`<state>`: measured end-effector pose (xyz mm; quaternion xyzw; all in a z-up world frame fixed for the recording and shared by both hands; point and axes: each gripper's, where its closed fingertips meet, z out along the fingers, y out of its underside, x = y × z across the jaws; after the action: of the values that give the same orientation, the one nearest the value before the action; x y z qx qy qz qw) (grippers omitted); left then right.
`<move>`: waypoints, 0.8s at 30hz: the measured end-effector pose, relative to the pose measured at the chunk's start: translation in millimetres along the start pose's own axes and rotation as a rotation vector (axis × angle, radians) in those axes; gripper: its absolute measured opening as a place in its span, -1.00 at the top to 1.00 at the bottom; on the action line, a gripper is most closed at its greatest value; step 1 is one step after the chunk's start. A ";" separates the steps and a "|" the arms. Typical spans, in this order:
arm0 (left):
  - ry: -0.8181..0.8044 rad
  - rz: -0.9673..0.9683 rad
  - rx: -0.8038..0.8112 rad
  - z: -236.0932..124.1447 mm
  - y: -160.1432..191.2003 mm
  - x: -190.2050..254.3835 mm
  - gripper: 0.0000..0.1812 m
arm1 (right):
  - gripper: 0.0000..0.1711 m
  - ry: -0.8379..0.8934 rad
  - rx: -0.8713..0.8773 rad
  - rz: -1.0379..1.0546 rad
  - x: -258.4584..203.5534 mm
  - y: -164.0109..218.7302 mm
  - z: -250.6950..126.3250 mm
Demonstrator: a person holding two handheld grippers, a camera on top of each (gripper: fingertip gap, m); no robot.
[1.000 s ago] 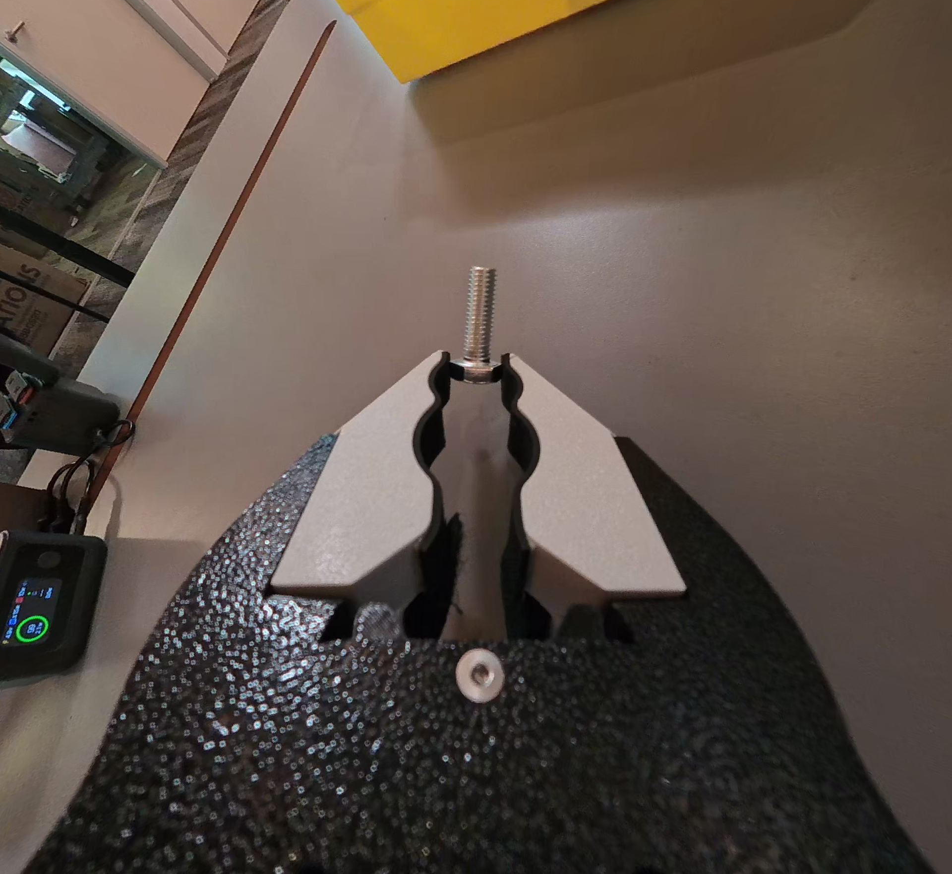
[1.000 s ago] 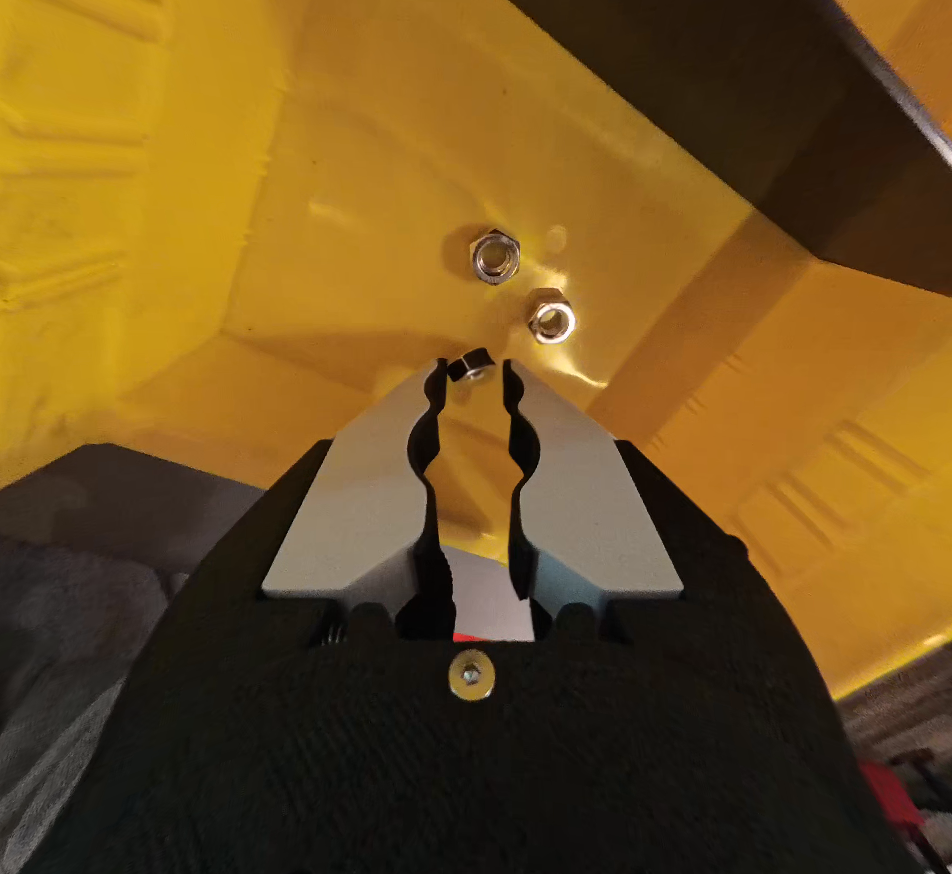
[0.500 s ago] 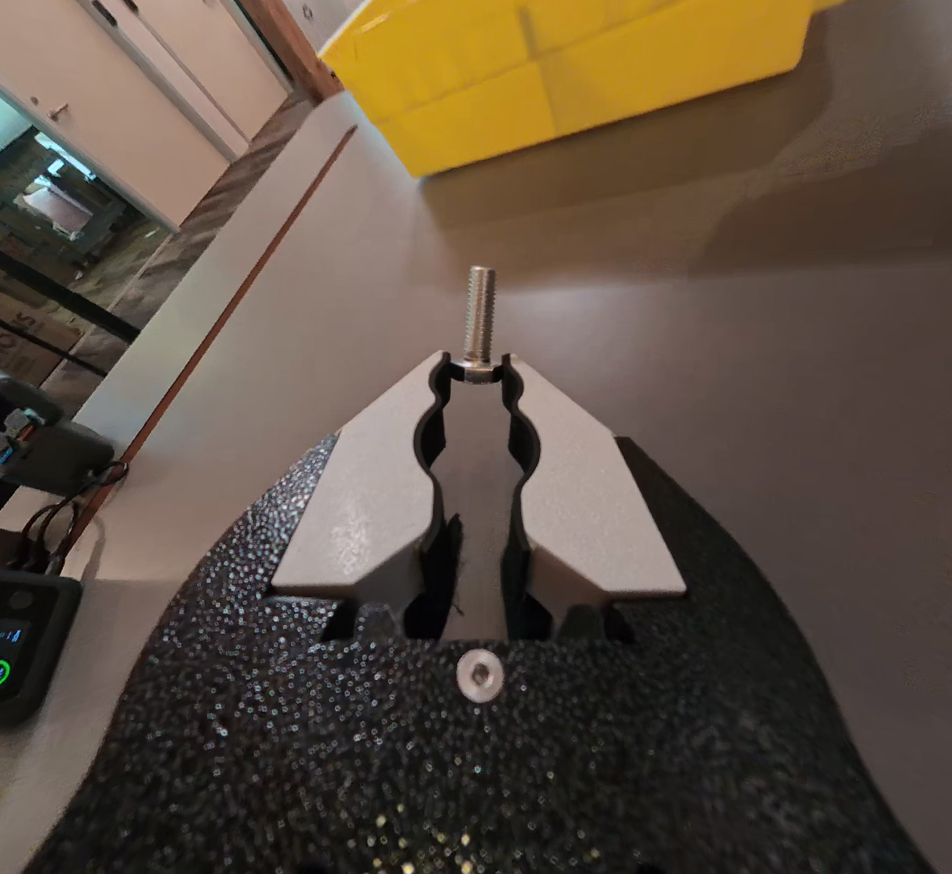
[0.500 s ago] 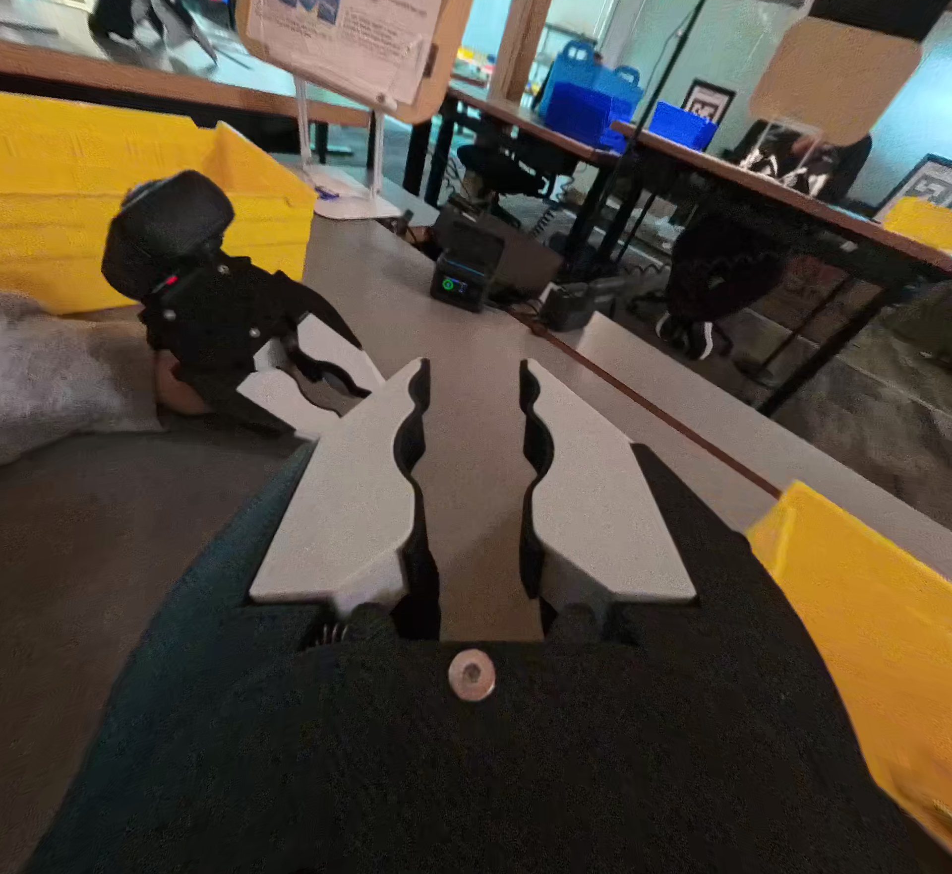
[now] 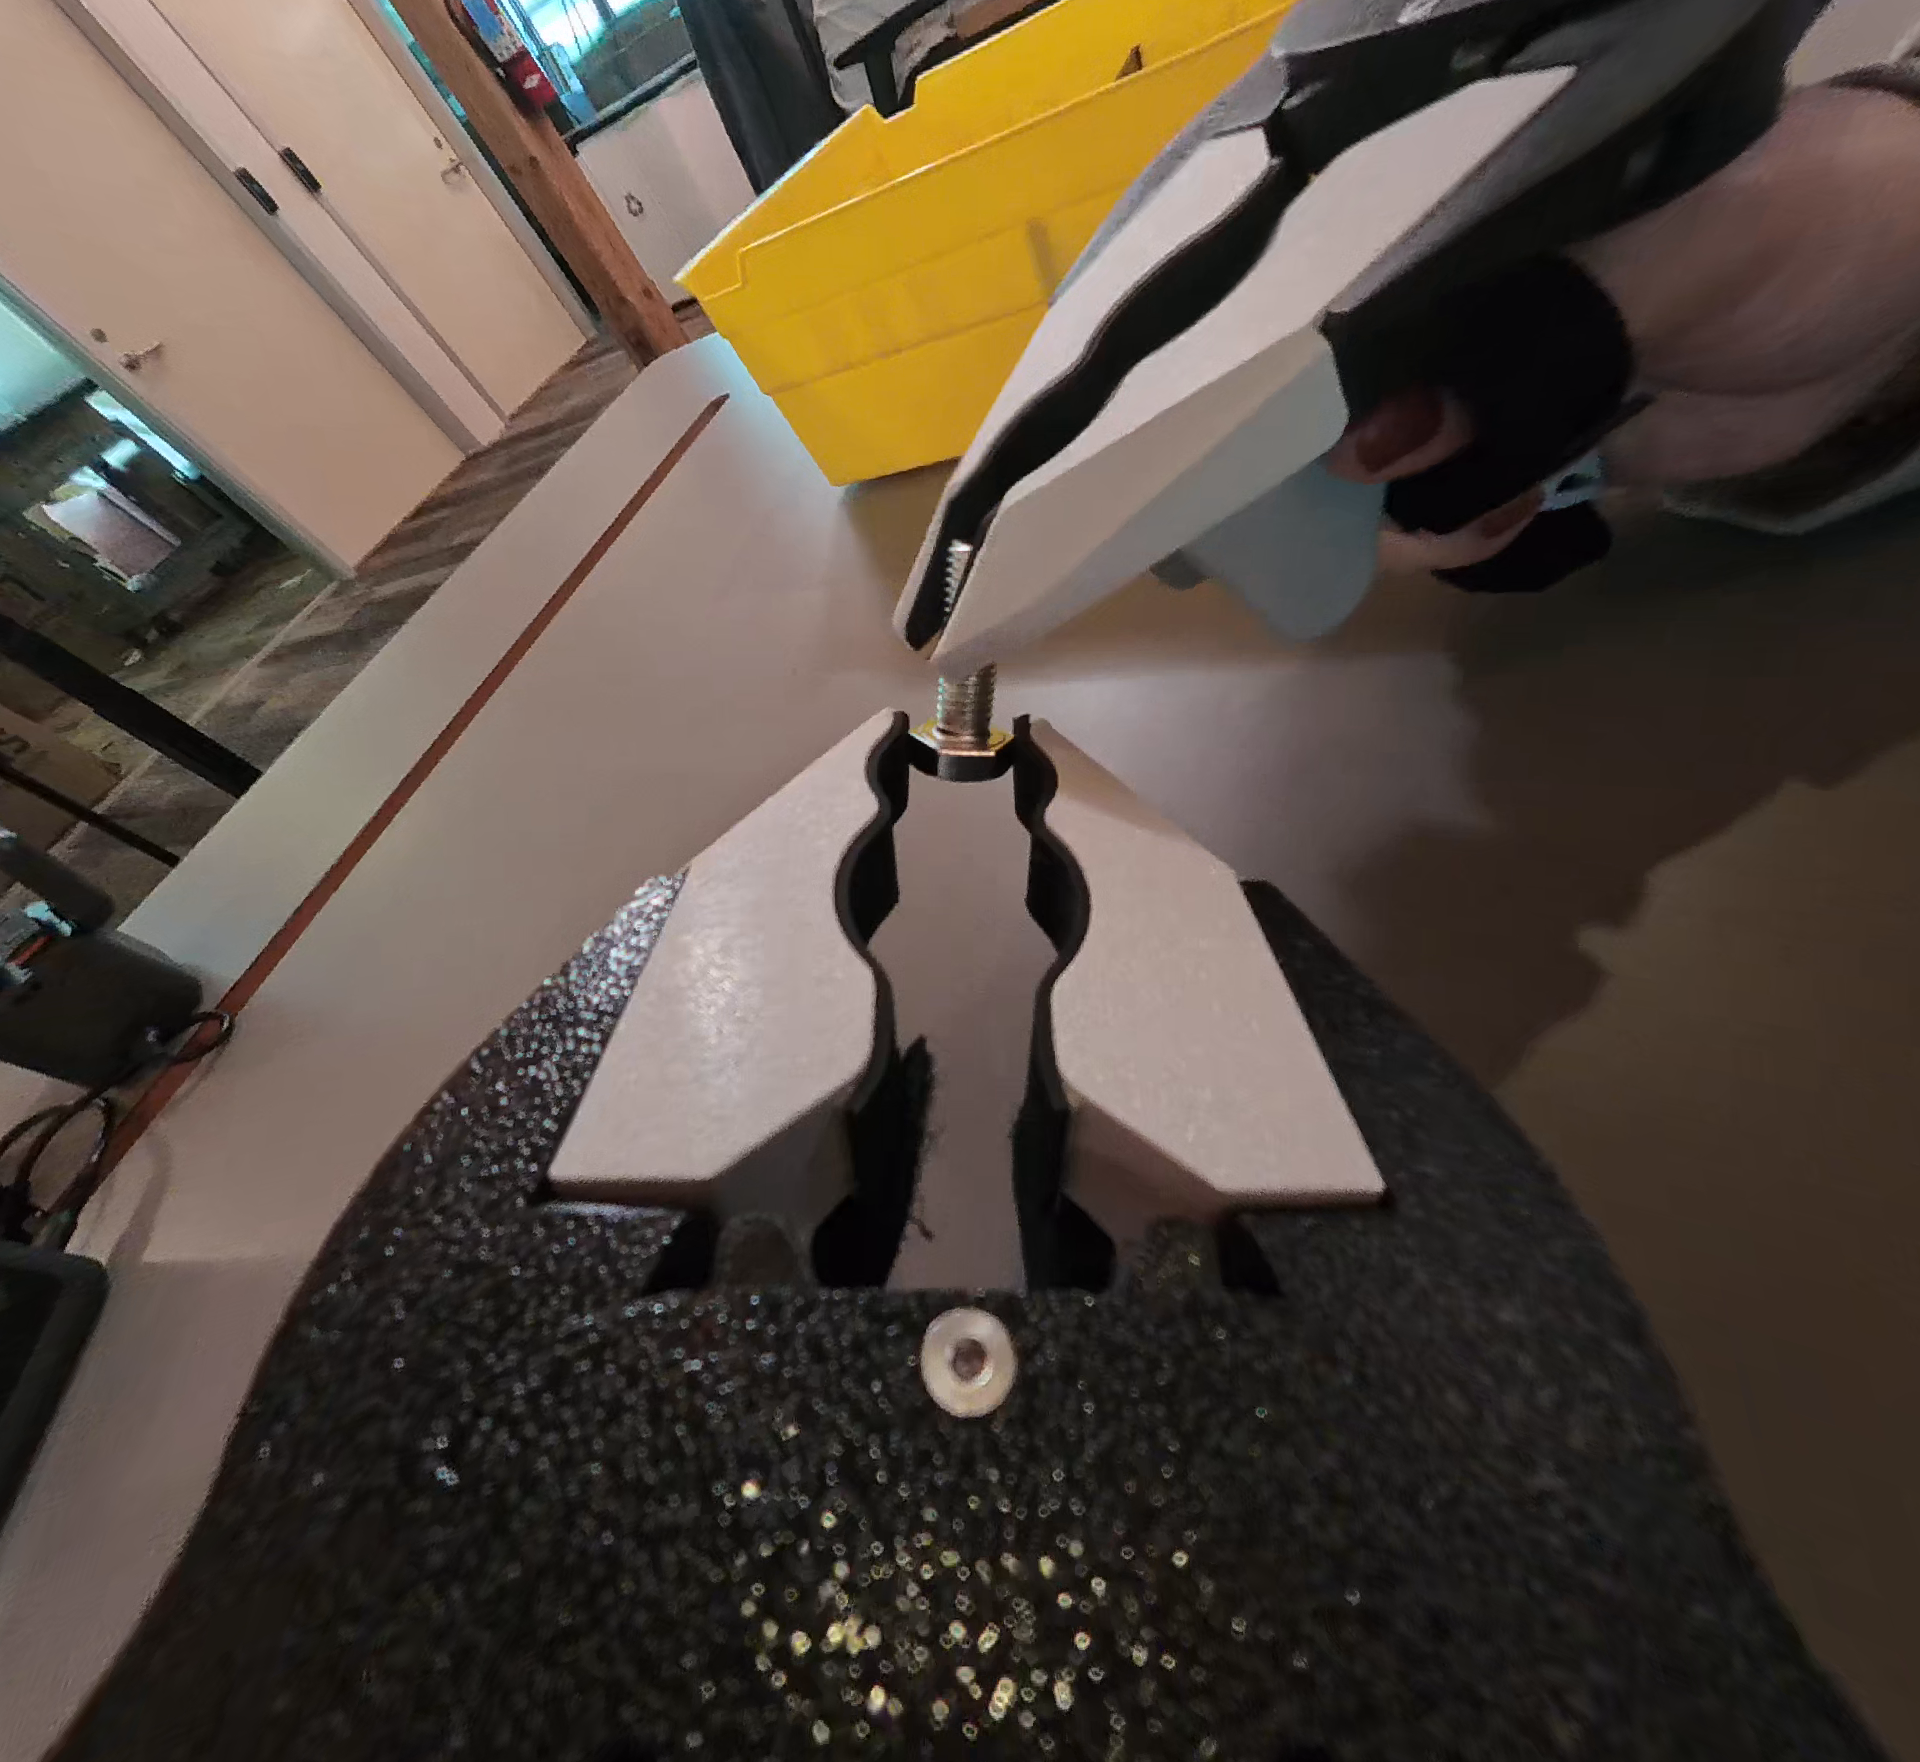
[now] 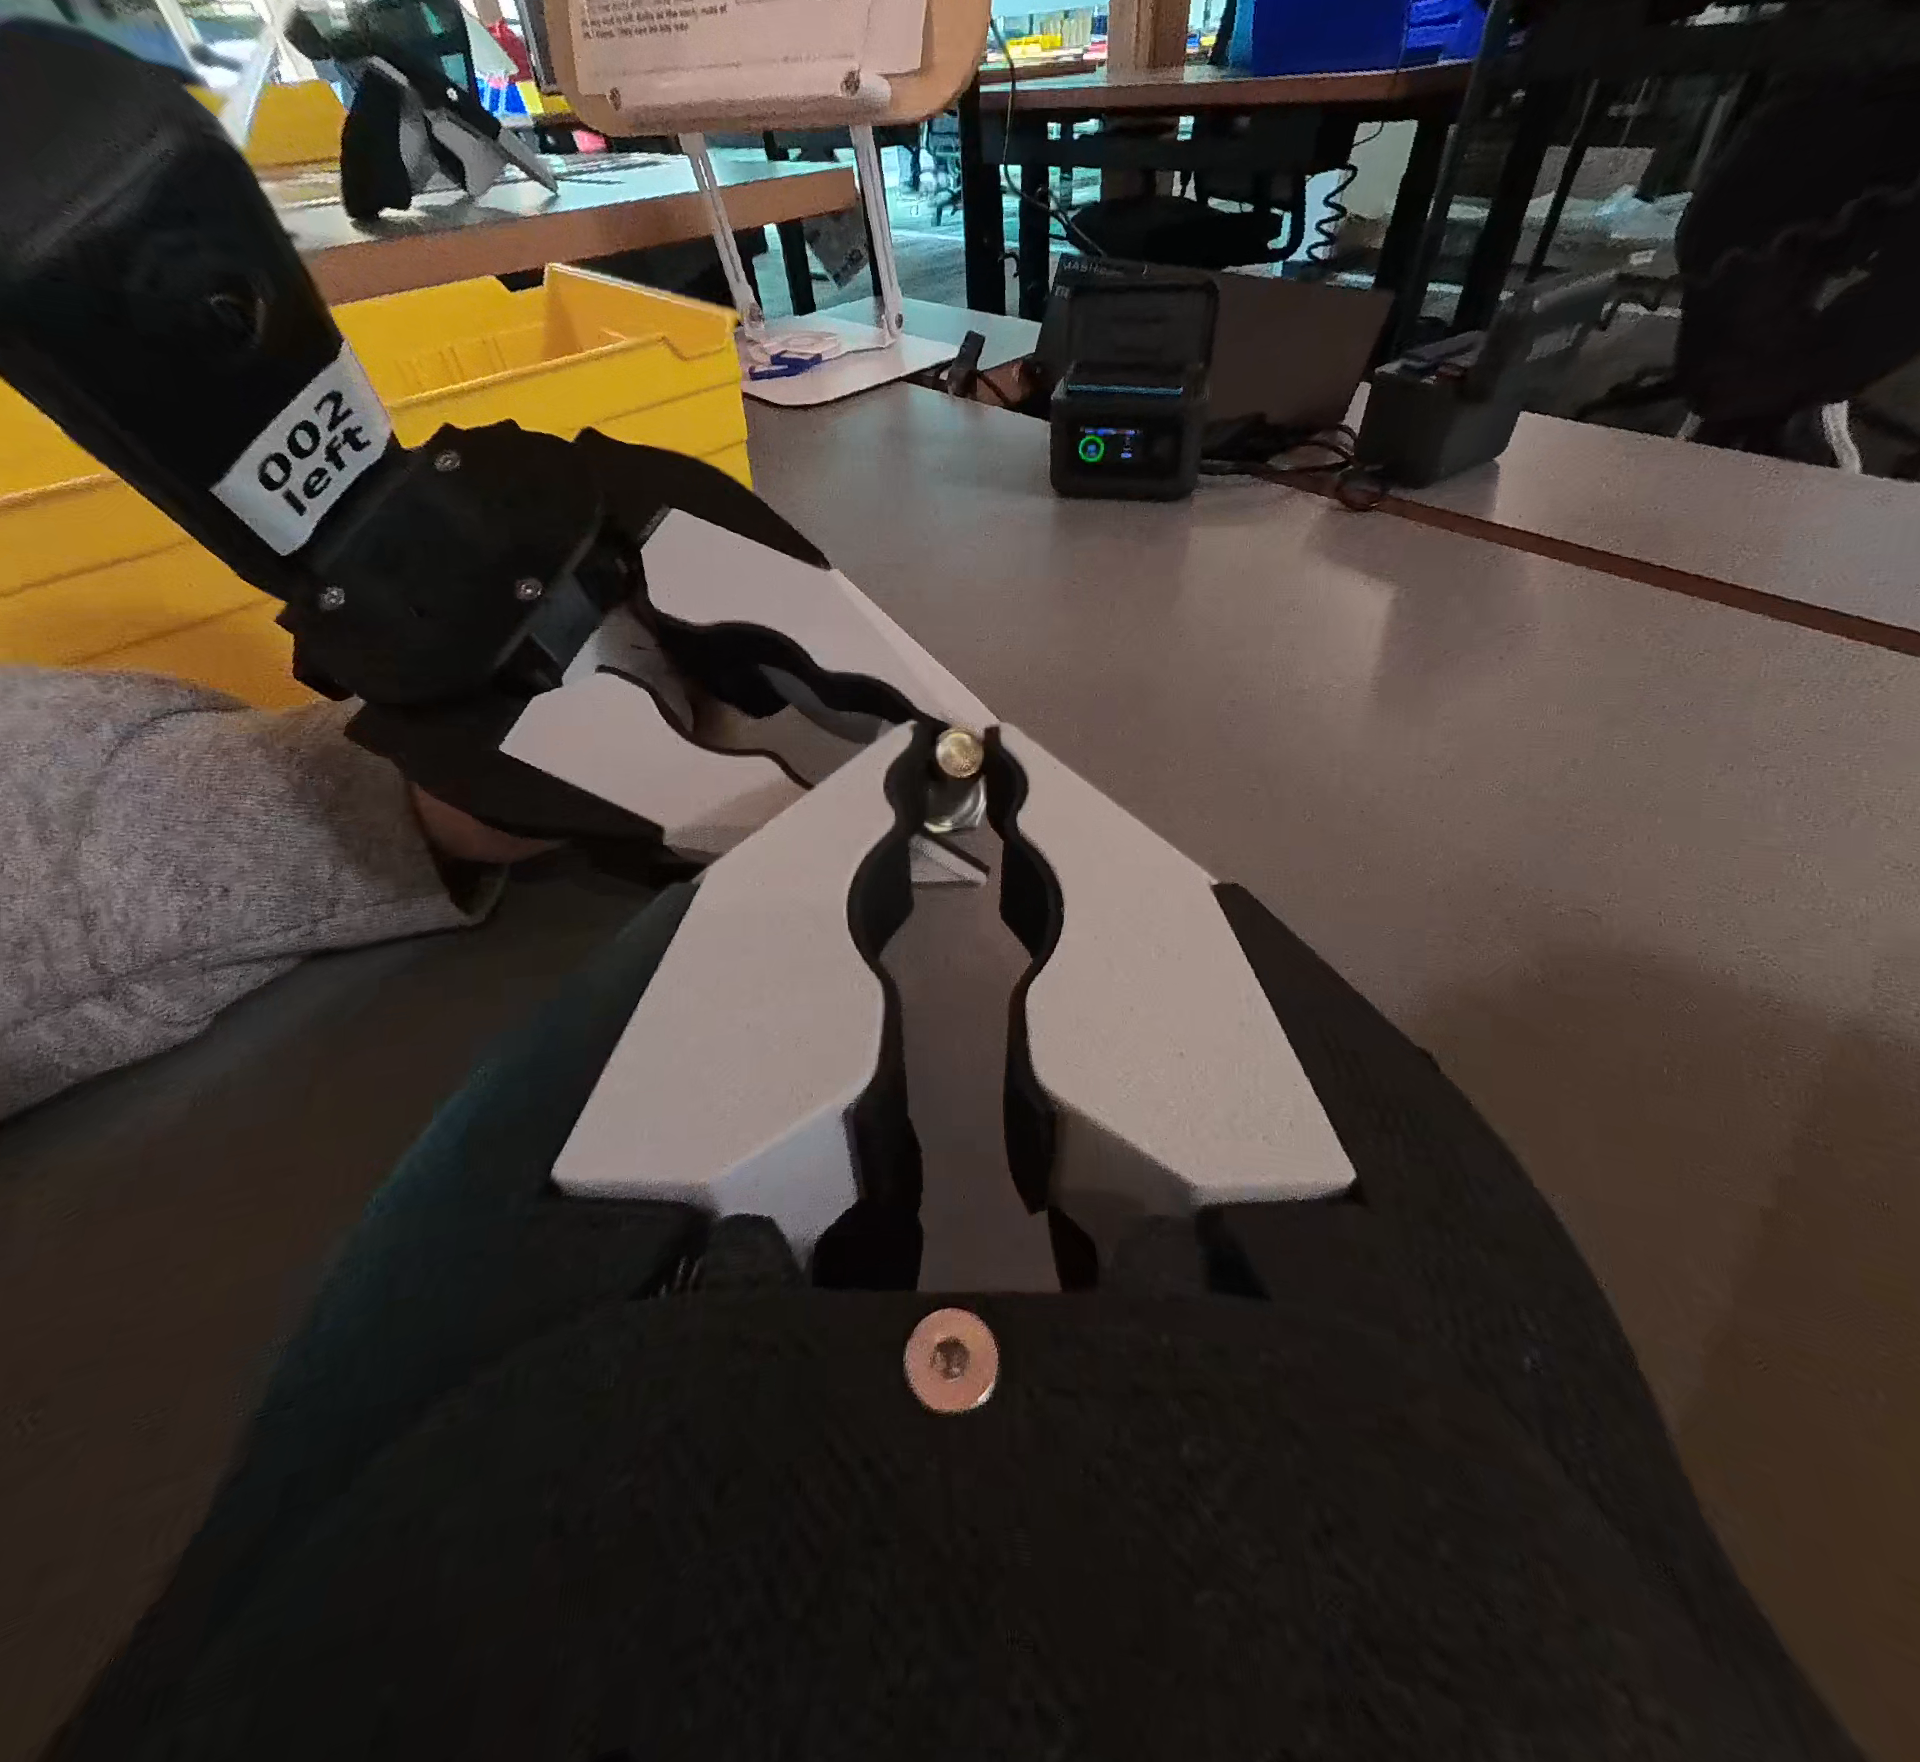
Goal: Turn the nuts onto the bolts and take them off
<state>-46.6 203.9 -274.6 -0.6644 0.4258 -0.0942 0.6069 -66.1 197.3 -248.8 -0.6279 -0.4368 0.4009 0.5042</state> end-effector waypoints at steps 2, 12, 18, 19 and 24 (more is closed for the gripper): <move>-0.039 0.033 0.043 0.3 -6.8 -2.7 0.80 | 0.86 0.011 -0.047 -0.017 2.1 -4.1 -3.9; -0.143 0.020 0.006 1.4 -1.4 -18.9 0.48 | 0.91 0.607 -0.452 -0.228 169.6 -66.7 -103.7; -0.144 0.045 -0.027 4.7 2.6 -16.6 0.48 | 0.91 0.674 -0.753 -0.161 255.2 -39.8 -130.6; -0.146 0.042 -0.029 4.6 3.0 -17.2 0.48 | 0.91 0.667 -0.798 -0.138 265.0 -30.7 -131.9; -0.137 0.033 -0.037 4.7 4.3 -16.4 0.49 | 0.90 0.628 -0.984 -0.031 294.9 12.5 -136.9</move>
<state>-55.7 218.9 -273.1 -0.6734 0.3958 -0.0303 0.6236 152.5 438.1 -256.3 -0.8705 -0.4105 -0.0620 0.2643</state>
